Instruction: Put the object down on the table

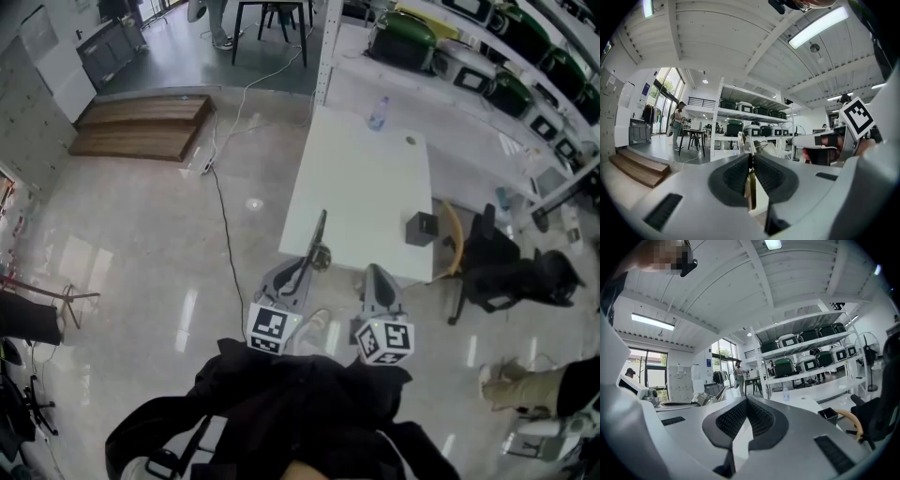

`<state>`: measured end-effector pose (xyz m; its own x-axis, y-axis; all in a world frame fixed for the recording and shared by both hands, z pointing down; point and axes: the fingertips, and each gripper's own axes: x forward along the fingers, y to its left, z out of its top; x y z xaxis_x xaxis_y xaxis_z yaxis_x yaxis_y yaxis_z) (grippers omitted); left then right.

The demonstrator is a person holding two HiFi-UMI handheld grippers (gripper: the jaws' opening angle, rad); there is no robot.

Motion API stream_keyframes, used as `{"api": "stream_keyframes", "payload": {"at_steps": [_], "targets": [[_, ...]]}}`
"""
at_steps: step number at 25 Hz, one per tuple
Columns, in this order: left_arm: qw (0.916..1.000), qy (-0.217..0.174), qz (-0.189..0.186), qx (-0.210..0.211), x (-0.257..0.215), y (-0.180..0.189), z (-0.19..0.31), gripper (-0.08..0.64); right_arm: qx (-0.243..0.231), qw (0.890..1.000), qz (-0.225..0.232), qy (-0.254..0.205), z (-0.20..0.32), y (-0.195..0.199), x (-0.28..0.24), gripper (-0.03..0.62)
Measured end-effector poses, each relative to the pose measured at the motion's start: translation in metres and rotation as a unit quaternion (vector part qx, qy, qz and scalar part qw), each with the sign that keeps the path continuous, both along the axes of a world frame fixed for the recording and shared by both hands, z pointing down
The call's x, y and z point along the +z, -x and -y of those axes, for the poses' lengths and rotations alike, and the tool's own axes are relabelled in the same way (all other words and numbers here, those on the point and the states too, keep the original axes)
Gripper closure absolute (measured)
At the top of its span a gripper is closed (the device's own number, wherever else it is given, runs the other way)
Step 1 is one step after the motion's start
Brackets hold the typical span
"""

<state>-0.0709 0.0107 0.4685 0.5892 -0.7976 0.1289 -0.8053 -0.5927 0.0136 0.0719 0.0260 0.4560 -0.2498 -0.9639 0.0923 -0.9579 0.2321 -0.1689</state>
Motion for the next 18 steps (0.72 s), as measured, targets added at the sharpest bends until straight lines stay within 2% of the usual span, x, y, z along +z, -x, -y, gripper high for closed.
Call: {"api": "stream_keyframes", "payload": {"at_steps": [8,18], "targets": [[0.9999,-0.004,0.009,-0.004,-0.009,-0.041,0.078,0.528,-0.011,1.000,0.003,-0.002,0.082,-0.038,-0.009,0.591],[0.9993,-0.018,0.031,-0.008,-0.007,-0.087,0.149,0.528,-0.023,1.000,0.014,0.002,0.150,-0.085,0.004,0.589]]}}
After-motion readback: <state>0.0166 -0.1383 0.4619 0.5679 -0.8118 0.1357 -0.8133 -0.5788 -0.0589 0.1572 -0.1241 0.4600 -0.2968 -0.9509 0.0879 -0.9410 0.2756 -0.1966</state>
